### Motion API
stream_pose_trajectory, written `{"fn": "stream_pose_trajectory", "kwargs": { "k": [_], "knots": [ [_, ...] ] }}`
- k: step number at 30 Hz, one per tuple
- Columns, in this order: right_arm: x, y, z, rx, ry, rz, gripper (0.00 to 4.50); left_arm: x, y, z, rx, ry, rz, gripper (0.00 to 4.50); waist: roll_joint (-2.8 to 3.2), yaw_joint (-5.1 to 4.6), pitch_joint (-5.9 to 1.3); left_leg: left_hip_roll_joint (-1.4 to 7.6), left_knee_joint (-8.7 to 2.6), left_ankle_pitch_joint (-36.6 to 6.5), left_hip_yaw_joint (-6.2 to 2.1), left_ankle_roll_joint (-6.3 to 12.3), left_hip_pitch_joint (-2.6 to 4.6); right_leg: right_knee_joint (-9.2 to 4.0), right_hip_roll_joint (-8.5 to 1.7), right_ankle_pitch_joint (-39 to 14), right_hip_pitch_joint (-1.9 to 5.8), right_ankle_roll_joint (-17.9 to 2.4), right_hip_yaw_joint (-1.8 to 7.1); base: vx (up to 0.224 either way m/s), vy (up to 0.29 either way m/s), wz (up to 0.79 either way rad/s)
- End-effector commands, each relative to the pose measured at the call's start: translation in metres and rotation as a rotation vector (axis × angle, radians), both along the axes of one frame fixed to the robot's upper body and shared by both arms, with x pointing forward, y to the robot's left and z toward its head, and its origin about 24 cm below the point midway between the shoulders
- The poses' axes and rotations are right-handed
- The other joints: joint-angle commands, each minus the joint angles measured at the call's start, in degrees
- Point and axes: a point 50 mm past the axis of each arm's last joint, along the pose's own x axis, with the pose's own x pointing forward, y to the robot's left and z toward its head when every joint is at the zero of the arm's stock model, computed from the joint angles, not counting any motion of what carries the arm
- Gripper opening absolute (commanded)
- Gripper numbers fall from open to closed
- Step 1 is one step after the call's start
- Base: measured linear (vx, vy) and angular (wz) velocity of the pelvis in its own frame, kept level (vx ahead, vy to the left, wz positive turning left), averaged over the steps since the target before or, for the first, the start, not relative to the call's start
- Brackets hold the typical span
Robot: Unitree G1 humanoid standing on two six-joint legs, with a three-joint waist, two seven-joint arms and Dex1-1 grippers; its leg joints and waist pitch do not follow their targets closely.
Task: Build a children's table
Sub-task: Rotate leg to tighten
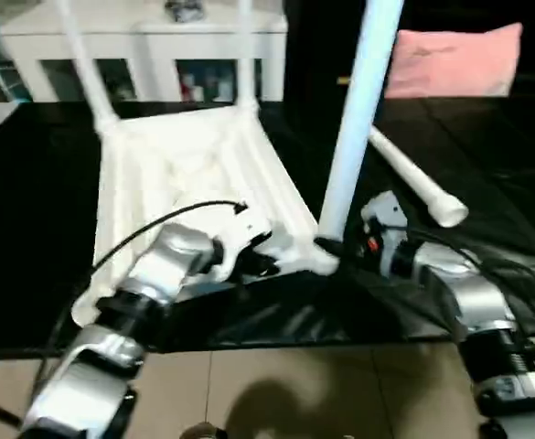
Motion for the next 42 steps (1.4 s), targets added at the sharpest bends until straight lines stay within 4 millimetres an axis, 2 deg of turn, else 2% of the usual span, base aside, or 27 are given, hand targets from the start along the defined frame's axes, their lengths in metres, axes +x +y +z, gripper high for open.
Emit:
{"fn": "stream_pose_trajectory", "kwargs": {
  "k": [1,2,3,5,8,10,11,13,14,15,16,18,19,20,22,24,26,27,28,29,30,31,32,33,35,37,42],
  "knots": [
    [-0.009,0.023,-0.039,-0.014,0.179,-0.085,2.0,0.028,-0.011,0.052,-0.143,-0.205,0.213,0.0,-0.44,-0.44,-3.52,1.2,-4.7,-21.83,-1.06,-1.84,1.46,-5.43,-2.44,-23.48,1.55,-9.45,1.0,0.0,0.0,0.0],
    [-0.006,0.026,-0.042,-0.019,0.19,-0.153,2.0,0.031,-0.016,0.056,-0.177,-0.217,0.268,0.0,-0.27,-0.63,-3.56,1.18,-4.68,-21.71,-1.12,-2.18,1.43,-5.3,-2.45,-22.94,1.51,-9.8,0.96,0.0,0.0,0.0],
    [-0.002,0.028,-0.045,-0.027,0.195,-0.217,2.0,0.034,-0.02,0.06,-0.201,-0.227,0.316,0.0,-0.4,-0.92,-3.78,1.05,-4.59,-21.54,-1.12,-2.28,1.53,-5.37,-2.37,-21.98,1.59,-9.87,0.88,0.0,0.0,0.0],
    [0.001,0.03,-0.046,-0.029,0.198,-0.272,2.0,0.036,-0.022,0.061,-0.21,-0.236,0.345,0.0,-0.45,-1.25,-3.97,0.94,-4.46,-18.46,-0.96,-0.9,0.82,-5.05,-2.28,-16.49,2.08,-10.57,0.96,0.0,0.0,0.0],
    [0.007,0.038,-0.045,0.013,0.216,-0.373,1.99,0.04,-0.024,0.064,-0.213,-0.248,0.409,0.0,-0.53,-1.47,-4.17,0.8,-4.12,-16.32,-0.74,0.54,0.73,-4.95,-2.26,-13.39,2.1,-11.55,0.99,0.0,0.0,0.0],
    [0.009,0.042,-0.044,0.018,0.215,-0.388,1.99,0.041,-0.022,0.065,-0.207,-0.254,0.422,0.0,-0.38,-1.51,-4.42,0.85,-3.93,-14.11,-0.76,1.25,0.59,-4.56,-2.24,-10.69,2.29,-12.25,0.93,0.025,-0.011,-0.01],
    [0.01,0.045,-0.043,0.017,0.212,-0.396,1.99,0.041,-0.021,0.066,-0.201,-0.256,0.431,0.0,-0.22,-1.37,-4.59,0.88,-3.71,-11.73,-0.78,1.92,0.54,-4.18,-2.13,-6.71,2.43,-13.03,0.86,0.05,-0.021,-0.01],
    [0.011,0.047,-0.042,0.016,0.208,-0.395,1.99,0.042,-0.02,0.066,-0.193,-0.255,0.436,0.0,-0.16,-1.34,-4.83,0.92,-3.47,-9.2,-0.84,2.55,0.45,-3.64,-2.07,-2.35,2.6,-14.01,0.83,0.027,-0.007,0.0],
    [0.011,0.048,-0.042,0.019,0.208,-0.399,1.99,0.042,-0.018,0.065,-0.186,-0.256,0.44,0.0,-0.17,-1.28,-4.94,0.86,-3.18,-6.35,-0.75,4.02,0.34,-3.09,-1.96,3.2,2.77,-15.44,0.75,0.0,0.0,0.0],
    [0.011,0.048,-0.042,0.019,0.208,-0.399,1.99,0.042,-0.018,0.065,-0.186,-0.256,0.44,0.0,-0.17,-1.28,-4.94,0.86,-3.18,-6.35,-0.75,4.02,0.34,-3.09,-1.96,3.2,2.77,-15.44,0.75,0.0,0.0,0.0],
    [0.012,0.049,-0.041,0.018,0.2,-0.393,1.99,0.042,-0.016,0.065,-0.178,-0.256,0.443,0.0,-0.1,-1.17,-4.96,0.85,-3.07,-5.56,-0.69,4.79,0.38,-2.96,-1.95,4.84,2.79,-16.03,0.7,0.0,0.0,0.0],
    [0.012,0.05,-0.04,0.004,0.185,-0.381,1.99,0.043,-0.014,0.064,-0.17,-0.252,0.448,0.0,-0.02,-1.09,-4.73,0.95,-3.2,-7.0,-0.61,5.15,0.48,-3.19,-2.06,3.06,2.75,-16.39,0.68,0.0,0.0,0.0],
    [0.012,0.05,-0.04,0.004,0.185,-0.381,1.99,0.043,-0.014,0.064,-0.17,-0.252,0.448,0.0,-0.06,-1.13,-4.64,0.96,-3.28,-7.85,-0.59,4.93,0.51,-3.36,-2.06,1.81,2.74,-16.32,0.69,0.0,0.0,0.0],
    [0.012,0.051,-0.04,-0.002,0.181,-0.378,1.99,0.043,-0.014,0.063,-0.168,-0.249,0.449,0.0,-0.1,-1.19,-4.45,1.03,-3.48,-9.98,-0.6,4.0,0.63,-3.67,-2.07,-1.82,2.7,-15.79,0.73,0.0,0.0,0.0],
    [0.012,0.051,-0.04,0.007,0.185,-0.378,2.54,0.043,-0.014,0.063,-0.167,-0.247,0.449,0.0,0.01,-1.2,-4.34,1.12,-3.65,-11.36,-0.62,3.25,0.77,-3.91,-2.09,-3.94,2.61,-15.4,0.77,0.0,0.0,0.0],
    [0.014,0.05,-0.039,0.04,0.19,-0.398,2.68,0.043,-0.014,0.062,-0.164,-0.243,0.446,0.0,0.05,-1.26,-4.26,1.17,-3.83,-12.8,-0.66,2.29,0.85,-4.03,-2.06,-5.67,2.52,-14.91,0.84,0.0,0.0,0.0],
    [0.016,0.048,-0.036,0.055,0.176,-0.408,2.77,0.043,-0.014,0.061,-0.157,-0.24,0.439,0.0,-0.04,-1.57,-4.32,1.0,-3.92,-13.2,-0.77,1.76,0.58,-3.9,-2.05,-5.14,2.78,-14.41,0.83,0.0,0.0,0.0],
    [0.016,0.048,-0.036,0.055,0.176,-0.408,2.98,0.043,-0.014,0.061,-0.157,-0.24,0.439,0.0,-0.08,-1.95,-4.48,0.95,-3.83,-12.13,-0.86,1.9,0.33,-3.69,-2.08,-3.58,3.03,-14.61,0.79,0.0,0.0,0.0],
    [0.016,0.048,-0.036,0.055,0.176,-0.408,2.98,0.043,-0.014,0.061,-0.157,-0.24,0.439,0.0,0.03,-1.87,-4.54,0.98,-3.74,-11.46,-0.81,2.11,0.42,-3.71,-2.17,-2.65,2.94,-14.94,0.79,0.0,0.0,0.0],
    [0.016,0.045,-0.032,0.064,0.14,-0.392,3.16,0.043,-0.012,0.058,-0.134,-0.243,0.418,0.0,-0.13,-1.59,-4.84,1.0,-3.35,-8.76,-0.69,3.14,0.34,-3.23,-2.15,1.66,3.05,-15.73,0.82,0.0,0.0,0.0],
    [0.016,0.044,-0.03,0.066,0.123,-0.384,3.16,0.043,-0.01,0.057,-0.122,-0.245,0.407,0.0,-0.33,-1.89,-4.78,0.85,-3.31,-7.57,-0.75,3.64,0.02,-2.94,-1.99,2.97,3.15,-15.79,0.77,0.0,0.0,0.0],
    [0.015,0.041,-0.027,0.077,0.096,-0.368,3.24,0.042,-0.008,0.055,-0.105,-0.25,0.392,0.0,-0.34,-1.86,-4.73,0.77,-3.34,-7.15,-0.72,4.1,0.01,-2.97,-1.97,3.18,3.25,-15.81,0.68,0.0,0.0,0.0],
    [0.015,0.039,-0.025,0.083,0.08,-0.357,3.35,0.042,-0.006,0.054,-0.094,-0.253,0.383,0.0,-0.03,-1.63,-4.65,0.84,-3.11,-7.57,-0.52,5.04,0.41,-3.27,-2.09,2.49,2.85,-16.09,0.8,0.0,0.0,0.0],
    [0.013,0.035,-0.021,0.1,0.05,-0.337,3.46,0.042,-0.004,0.053,-0.093,-0.25,0.369,0.0,-0.04,-1.46,-4.61,0.92,-3.11,-7.35,-0.44,5.56,0.4,-3.31,-2.1,2.29,2.87,-16.14,0.86,0.0,0.0,0.0],
    [0.008,0.027,-0.015,0.128,0.004,-0.301,3.6,0.041,0.0,0.049,-0.076,-0.246,0.334,0.0,0.09,-1.05,-4.71,1.05,-3.06,-6.5,-0.49,6.0,0.53,-3.09,-1.94,3.19,2.77,-16.13,0.82,0.0,0.0,0.0],
    [0.006,0.02,-0.01,0.138,-0.019,-0.281,3.88,0.038,0.003,0.045,-0.053,-0.242,0.283,0.0,0.18,-0.79,-4.61,1.21,-3.2,-7.38,-0.55,6.04,0.68,-3.27,-1.93,2.41,2.66,-16.02,0.8,0.0,0.0,0.0],
    [-0.005,-0.001,0.005,0.113,-0.114,-0.153,4.22,0.023,0.016,0.022,0.06,-0.178,0.108,0.0,0.13,-0.31,-4.43,1.33,-3.39,-10.02,-0.51,4.68,0.77,-3.51,-2.01,-1.17,2.68,-14.97,0.95,0.0,0.0,0.0]
  ]
}}
